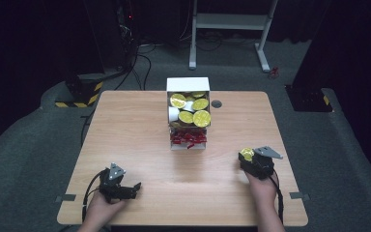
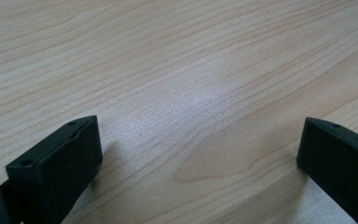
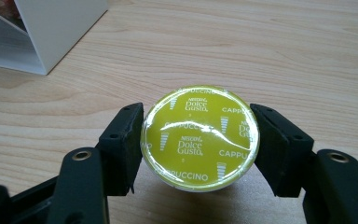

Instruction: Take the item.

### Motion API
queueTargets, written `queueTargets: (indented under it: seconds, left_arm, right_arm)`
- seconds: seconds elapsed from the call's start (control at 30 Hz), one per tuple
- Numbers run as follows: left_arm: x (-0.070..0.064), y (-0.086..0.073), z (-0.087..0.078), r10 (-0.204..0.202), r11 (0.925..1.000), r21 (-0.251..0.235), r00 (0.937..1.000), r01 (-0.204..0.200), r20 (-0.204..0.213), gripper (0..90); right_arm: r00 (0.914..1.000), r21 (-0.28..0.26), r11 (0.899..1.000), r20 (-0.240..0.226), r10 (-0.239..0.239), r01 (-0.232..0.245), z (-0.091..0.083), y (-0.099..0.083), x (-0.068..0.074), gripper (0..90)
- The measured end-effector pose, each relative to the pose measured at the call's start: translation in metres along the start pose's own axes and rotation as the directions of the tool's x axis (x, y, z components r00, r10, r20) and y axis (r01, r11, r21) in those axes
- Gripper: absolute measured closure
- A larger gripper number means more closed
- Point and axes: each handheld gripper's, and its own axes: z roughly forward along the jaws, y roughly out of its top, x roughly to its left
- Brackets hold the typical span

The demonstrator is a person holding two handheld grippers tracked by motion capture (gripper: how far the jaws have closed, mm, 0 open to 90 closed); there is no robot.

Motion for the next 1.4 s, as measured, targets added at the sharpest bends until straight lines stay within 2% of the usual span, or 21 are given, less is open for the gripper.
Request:
queueTargets:
  seconds: [0.13, 0.4, 0.57, 0.73, 1.03, 1.13, 1.4]
  left_arm:
    - [0.0, 0.0, 0.0, 0.0, 1.0, -0.001, 1.0, 0.0, 0.001, 0.3]
    - [0.0, 0.0, 0.0, 0.001, 1.0, -0.001, 1.0, -0.001, 0.004, 0.4]
    - [0.0, 0.0, 0.0, 0.001, 1.0, -0.001, 1.0, -0.001, 0.005, 0.4]
    - [0.0, 0.0, 0.0, 0.003, 1.0, -0.002, 1.0, -0.003, 0.007, 0.4]
    - [0.0, 0.0, 0.0, 0.005, 1.0, 0.0, 0.9999, -0.005, 0.009, 0.4]
    - [0.0, 0.0, 0.001, 0.007, 1.0, -0.001, 0.9999, -0.007, 0.01, 0.4]
    - [0.0, 0.001, 0.001, 0.012, 0.9999, 0.0, 0.9999, -0.012, 0.013, 0.4]
  right_arm:
    - [0.9999, 0.0, 1.0, -0.006, 0.016, -0.016, 0.001, -0.001, -0.002, 38.4]
    - [0.9999, 0.029, 1.0, 0.001, 0.011, -0.011, 0.003, -0.005, -0.002, 38.3]
    - [0.9999, 0.018, 1.0, -0.004, 0.014, -0.014, 0.002, -0.006, -0.002, 37.7]
    - [1.0, 0.014, 1.0, -0.009, -0.004, 0.004, 0.002, -0.004, 0.002, 28.9]
    - [0.9996, -0.032, 0.999, -0.029, 0.003, -0.004, -0.008, 0.0, 0.004, 24.8]
    - [0.9995, -0.055, 0.998, -0.031, -0.008, 0.006, -0.013, 0.004, 0.006, 23.6]
    - [0.9971, -0.101, 0.995, -0.07, -0.032, 0.025, -0.031, 0.016, 0.02, 22.2]
